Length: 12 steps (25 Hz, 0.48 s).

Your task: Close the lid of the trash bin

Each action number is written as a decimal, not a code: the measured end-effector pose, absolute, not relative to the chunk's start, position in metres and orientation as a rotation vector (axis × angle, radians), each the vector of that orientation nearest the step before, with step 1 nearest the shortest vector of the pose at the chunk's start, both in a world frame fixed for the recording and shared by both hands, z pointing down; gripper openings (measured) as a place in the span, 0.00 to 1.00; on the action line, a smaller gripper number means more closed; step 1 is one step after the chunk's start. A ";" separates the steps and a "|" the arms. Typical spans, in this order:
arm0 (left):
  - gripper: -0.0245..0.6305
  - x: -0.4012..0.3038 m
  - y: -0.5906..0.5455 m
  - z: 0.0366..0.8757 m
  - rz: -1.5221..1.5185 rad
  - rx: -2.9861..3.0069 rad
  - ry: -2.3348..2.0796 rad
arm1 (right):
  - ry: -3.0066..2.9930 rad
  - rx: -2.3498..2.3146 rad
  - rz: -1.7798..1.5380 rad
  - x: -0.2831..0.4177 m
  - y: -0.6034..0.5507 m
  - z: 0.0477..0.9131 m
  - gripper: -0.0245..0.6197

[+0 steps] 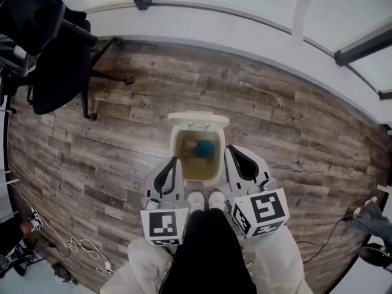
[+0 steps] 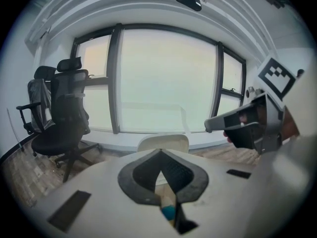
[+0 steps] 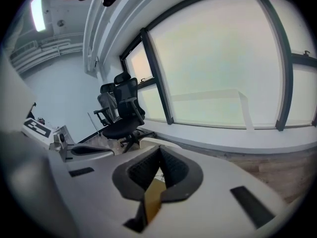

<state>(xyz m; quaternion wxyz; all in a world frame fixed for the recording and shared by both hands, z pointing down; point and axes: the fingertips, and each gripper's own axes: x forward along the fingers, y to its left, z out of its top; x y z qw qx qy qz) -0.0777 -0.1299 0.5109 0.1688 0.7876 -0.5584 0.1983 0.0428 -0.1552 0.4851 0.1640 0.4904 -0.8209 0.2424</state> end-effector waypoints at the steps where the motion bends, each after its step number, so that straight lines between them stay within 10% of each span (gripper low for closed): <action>1: 0.05 -0.077 -0.132 0.518 0.562 2.240 -1.589 | -2.339 1.396 0.686 0.042 -0.160 0.493 0.07; 12: 0.05 -0.080 -0.129 0.539 0.562 2.222 -1.547 | -2.351 1.382 0.682 0.042 -0.241 0.515 0.07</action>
